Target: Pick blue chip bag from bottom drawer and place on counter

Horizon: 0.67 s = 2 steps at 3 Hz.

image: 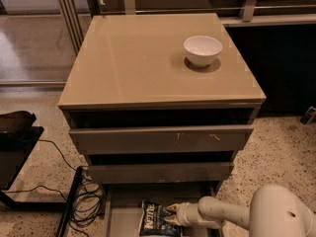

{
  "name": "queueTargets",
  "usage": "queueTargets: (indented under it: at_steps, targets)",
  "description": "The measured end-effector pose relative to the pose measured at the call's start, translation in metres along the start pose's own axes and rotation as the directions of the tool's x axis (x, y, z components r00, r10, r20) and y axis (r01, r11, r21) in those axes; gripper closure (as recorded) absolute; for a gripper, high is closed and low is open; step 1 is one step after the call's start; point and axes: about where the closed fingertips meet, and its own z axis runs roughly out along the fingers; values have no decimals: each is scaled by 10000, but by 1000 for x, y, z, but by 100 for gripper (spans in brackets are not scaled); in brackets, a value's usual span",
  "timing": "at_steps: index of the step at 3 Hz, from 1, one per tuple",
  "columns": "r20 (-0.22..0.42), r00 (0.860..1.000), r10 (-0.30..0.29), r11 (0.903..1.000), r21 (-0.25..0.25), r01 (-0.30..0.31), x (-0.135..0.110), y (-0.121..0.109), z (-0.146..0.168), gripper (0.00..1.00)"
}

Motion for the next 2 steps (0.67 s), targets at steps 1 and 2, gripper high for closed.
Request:
queueTargets:
  at_steps: [1, 2]
  targets:
    - [0, 10000, 0, 10000, -1, 0, 0, 0, 0, 100]
    - [0, 10000, 0, 10000, -1, 0, 0, 0, 0, 100]
